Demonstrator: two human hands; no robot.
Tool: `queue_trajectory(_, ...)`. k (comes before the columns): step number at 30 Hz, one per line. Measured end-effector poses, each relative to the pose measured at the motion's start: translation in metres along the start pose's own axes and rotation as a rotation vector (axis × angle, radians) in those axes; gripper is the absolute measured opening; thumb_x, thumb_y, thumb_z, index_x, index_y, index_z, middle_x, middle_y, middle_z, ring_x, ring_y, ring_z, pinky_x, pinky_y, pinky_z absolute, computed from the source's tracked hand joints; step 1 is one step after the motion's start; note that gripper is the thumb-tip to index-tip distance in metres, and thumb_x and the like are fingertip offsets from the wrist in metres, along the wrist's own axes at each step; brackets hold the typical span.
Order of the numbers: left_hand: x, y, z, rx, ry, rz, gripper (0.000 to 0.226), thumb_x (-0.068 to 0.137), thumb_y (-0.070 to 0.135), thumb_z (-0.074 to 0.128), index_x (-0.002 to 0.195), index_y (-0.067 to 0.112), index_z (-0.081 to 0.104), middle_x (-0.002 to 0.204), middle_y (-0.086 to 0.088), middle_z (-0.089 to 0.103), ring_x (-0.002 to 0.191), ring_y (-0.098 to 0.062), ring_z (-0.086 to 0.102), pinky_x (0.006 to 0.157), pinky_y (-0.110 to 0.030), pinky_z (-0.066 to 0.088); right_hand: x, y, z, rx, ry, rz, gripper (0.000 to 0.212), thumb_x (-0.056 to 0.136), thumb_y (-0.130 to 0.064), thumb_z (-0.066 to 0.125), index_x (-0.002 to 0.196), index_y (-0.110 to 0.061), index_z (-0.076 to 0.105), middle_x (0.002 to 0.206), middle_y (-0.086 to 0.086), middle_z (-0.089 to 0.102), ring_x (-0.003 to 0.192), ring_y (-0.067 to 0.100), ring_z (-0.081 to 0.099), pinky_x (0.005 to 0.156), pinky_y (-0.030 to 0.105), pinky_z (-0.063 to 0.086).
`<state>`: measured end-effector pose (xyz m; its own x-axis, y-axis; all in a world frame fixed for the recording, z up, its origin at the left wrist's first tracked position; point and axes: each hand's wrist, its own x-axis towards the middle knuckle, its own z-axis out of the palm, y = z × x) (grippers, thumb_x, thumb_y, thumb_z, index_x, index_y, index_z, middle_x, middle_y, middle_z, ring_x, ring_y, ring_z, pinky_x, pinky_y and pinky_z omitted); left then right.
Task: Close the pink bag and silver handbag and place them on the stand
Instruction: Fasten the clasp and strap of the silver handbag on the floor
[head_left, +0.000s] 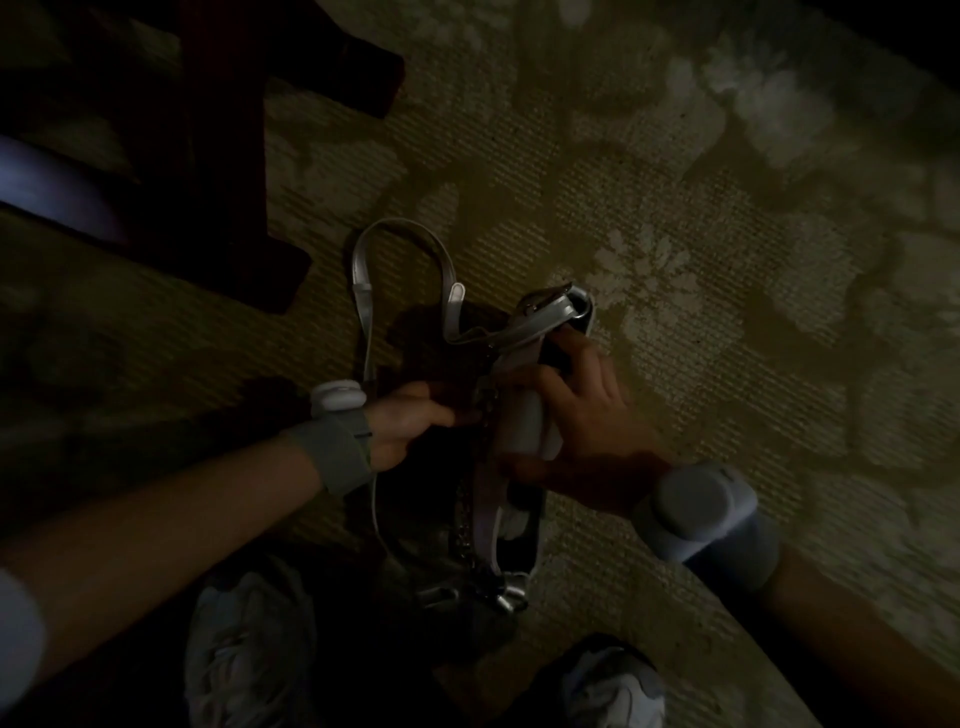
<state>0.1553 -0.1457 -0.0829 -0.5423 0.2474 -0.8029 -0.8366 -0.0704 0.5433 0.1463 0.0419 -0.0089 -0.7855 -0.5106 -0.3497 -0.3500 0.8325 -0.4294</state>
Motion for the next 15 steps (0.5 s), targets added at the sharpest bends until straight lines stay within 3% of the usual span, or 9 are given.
queue_trajectory(3,0.003,-0.003,0.000,0.010,0.002,0.025,0.027,0.083,0.000,0.057,0.109,0.006,0.061,0.103,-0.010,0.065,0.097,-0.026,0.061,0.086,-0.036,0.050,0.001,0.002,0.000,0.047,-0.021,-0.003,0.081,0.061,-0.070,0.046,0.133,-0.032,0.040,0.149,0.009,0.015,0.139,0.026,0.008,0.106,0.049,0.034)
queue_trajectory(6,0.002,-0.004,0.003,0.031,0.010,0.043,0.019,0.084,0.002,0.057,0.098,0.013,0.064,0.094,-0.004,0.065,0.094,-0.023,0.061,0.085,-0.034,0.050,0.001,0.001,0.002,0.068,-0.021,-0.014,0.078,0.062,-0.069,0.047,0.132,-0.034,0.039,0.149,0.008,0.014,0.141,0.029,0.008,0.104,0.050,0.038)
queue_trajectory(9,0.004,-0.005,0.007,0.066,-0.001,0.092,0.026,0.084,0.001,0.057,0.110,0.005,0.061,0.094,-0.003,0.065,0.089,-0.019,0.061,0.084,-0.030,0.050,0.000,0.003,0.000,0.068,-0.054,0.012,0.077,0.062,-0.065,0.051,0.132,-0.035,0.036,0.150,0.006,0.009,0.140,0.024,0.005,0.104,0.048,0.039)
queue_trajectory(12,0.003,-0.004,0.001,0.221,0.007,0.179,0.033,0.083,0.006,0.060,0.116,0.005,0.058,0.107,-0.006,0.063,0.104,-0.023,0.059,0.092,-0.033,0.047,0.000,0.004,-0.001,0.047,-0.045,-0.008,0.081,0.062,-0.071,0.047,0.133,-0.033,0.038,0.149,0.006,0.010,0.140,0.024,0.007,0.105,0.050,0.038)
queue_trajectory(15,-0.001,-0.004,-0.004,0.442,0.050,0.292,0.037,0.087,0.007,0.056,0.123,0.002,0.050,0.116,-0.005,0.055,0.114,-0.019,0.051,0.091,-0.025,0.041,-0.001,0.003,0.000,0.035,-0.037,-0.018,0.079,0.063,-0.075,0.043,0.132,-0.038,0.034,0.150,0.006,0.013,0.141,0.027,0.009,0.105,0.051,0.037)
